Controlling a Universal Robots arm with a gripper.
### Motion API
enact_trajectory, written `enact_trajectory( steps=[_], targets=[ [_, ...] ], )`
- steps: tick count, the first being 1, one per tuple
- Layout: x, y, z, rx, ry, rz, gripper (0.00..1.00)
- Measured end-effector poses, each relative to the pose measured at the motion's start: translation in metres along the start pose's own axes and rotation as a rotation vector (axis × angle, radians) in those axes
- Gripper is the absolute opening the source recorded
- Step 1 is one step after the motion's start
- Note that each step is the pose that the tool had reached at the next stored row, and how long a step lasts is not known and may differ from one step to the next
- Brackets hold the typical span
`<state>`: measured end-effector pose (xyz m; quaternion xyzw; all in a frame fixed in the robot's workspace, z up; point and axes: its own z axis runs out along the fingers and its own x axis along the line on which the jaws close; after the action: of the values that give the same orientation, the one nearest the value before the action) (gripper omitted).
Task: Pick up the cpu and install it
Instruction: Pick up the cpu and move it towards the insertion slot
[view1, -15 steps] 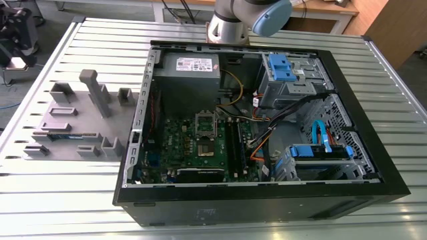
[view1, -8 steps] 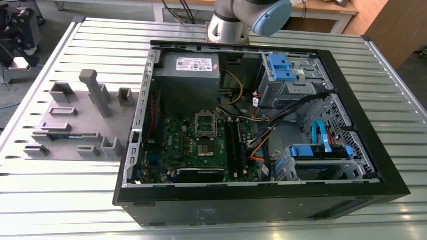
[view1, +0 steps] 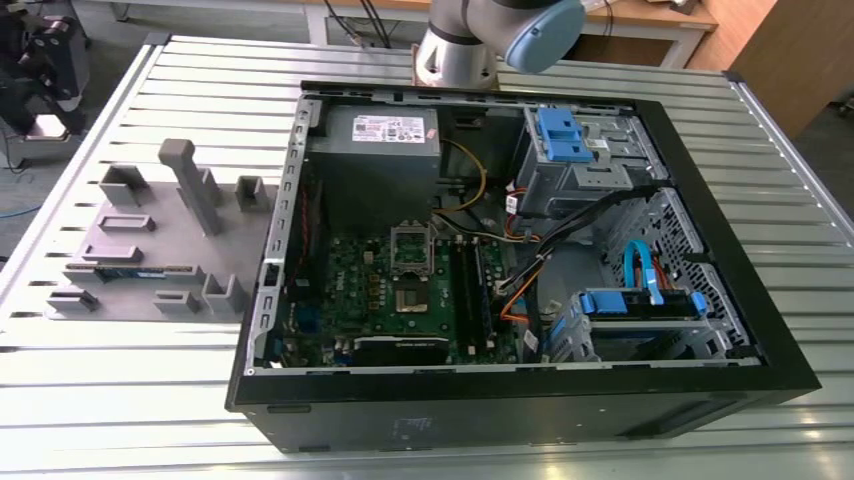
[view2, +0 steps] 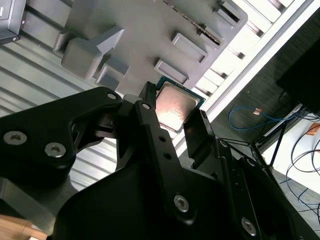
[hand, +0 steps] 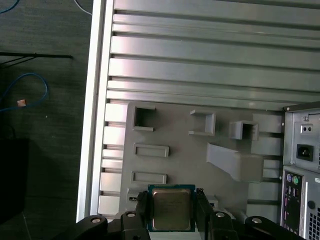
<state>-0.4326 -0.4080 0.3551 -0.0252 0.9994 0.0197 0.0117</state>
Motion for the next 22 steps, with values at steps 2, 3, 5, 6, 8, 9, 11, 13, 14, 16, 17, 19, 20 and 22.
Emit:
enact_trajectory(
  steps=[2,3,5,6,8,9,11,13,14,16,17,19,20,22],
  targets=[
    [-0.0018,-0.0001,0.0001,0.0000,-0.0001,0.000,0.47],
    [-0.0027,-0.0001,0.0001,-0.0001,-0.0001,0.000,0.47],
    [-0.0047,-0.0002,0.0001,0.0000,0.0000,0.000,0.47],
    [-0.0056,-0.0002,0.0001,0.0000,0.0000,0.000,0.47],
    [-0.0075,-0.0003,0.0002,0.0000,0.0000,0.000,0.47],
    [-0.0084,-0.0004,0.0002,0.0000,0.0000,0.000,0.47],
    [-0.0103,-0.0004,0.0003,0.0000,-0.0001,0.000,0.47],
    [-0.0122,-0.0005,0.0003,0.0000,0.0000,0.000,0.47],
    [-0.0130,-0.0005,0.0003,0.0000,-0.0001,0.000,0.47],
    [-0.0144,-0.0006,0.0003,0.0000,0.0000,0.000,0.47],
    [-0.0148,-0.0006,0.0003,0.0000,0.0000,0.000,0.47],
    [-0.0155,-0.0006,0.0004,-0.0001,-0.0001,0.000,0.47],
    [-0.0155,-0.0007,0.0004,0.0000,0.0000,0.000,0.47],
    [-0.0158,-0.0007,0.0004,0.0000,0.0000,0.000,0.47]
  ],
)
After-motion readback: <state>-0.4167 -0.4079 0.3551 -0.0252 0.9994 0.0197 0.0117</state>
